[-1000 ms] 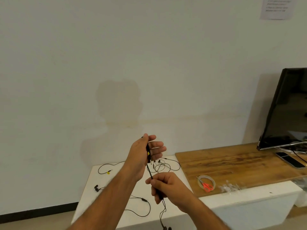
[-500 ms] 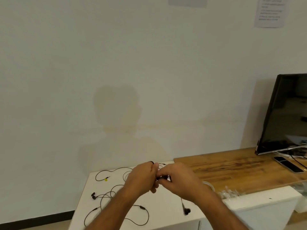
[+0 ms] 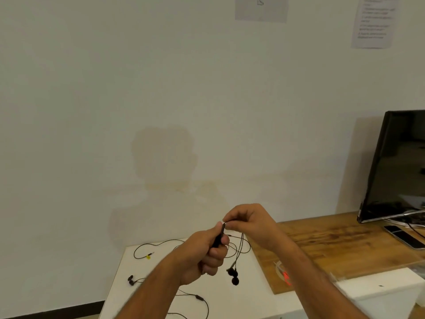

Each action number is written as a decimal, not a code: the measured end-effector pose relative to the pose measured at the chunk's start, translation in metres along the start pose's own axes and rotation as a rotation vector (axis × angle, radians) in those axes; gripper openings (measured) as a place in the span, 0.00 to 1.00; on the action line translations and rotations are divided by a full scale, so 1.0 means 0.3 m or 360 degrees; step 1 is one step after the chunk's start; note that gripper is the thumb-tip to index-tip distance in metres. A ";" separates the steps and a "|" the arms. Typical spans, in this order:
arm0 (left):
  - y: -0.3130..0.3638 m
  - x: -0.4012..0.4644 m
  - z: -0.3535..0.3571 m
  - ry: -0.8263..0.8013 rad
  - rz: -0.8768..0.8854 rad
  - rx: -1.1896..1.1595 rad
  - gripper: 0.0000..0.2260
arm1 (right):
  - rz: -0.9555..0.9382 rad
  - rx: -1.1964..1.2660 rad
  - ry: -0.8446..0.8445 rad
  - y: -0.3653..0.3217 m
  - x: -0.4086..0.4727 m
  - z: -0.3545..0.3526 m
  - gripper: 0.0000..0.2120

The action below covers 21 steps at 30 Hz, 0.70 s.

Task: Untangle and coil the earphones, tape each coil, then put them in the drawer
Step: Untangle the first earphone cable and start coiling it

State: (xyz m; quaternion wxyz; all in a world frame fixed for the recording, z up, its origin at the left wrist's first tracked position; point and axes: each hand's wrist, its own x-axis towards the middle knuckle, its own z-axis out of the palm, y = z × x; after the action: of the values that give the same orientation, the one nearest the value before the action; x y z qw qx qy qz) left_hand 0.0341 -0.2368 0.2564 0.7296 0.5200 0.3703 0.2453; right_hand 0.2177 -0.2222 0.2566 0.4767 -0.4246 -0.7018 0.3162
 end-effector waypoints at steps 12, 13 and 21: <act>0.019 -0.013 0.016 -0.0247 0.0065 -0.0590 0.11 | 0.0121 0.0609 0.0142 0.049 -0.001 0.049 0.06; 0.022 -0.013 0.018 -0.0237 0.0096 -0.0624 0.11 | 0.0123 0.0628 0.0145 0.048 -0.003 0.057 0.06; 0.037 -0.002 0.048 -0.0105 0.0370 -0.0892 0.13 | 0.0252 0.0769 0.0130 0.033 -0.052 0.171 0.10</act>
State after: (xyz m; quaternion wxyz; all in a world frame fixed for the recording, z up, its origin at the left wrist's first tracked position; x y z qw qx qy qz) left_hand 0.0454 -0.2417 0.2697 0.8233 0.3450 0.2022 0.4028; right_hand 0.1753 -0.2340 0.2242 0.5660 -0.3645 -0.5505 0.4937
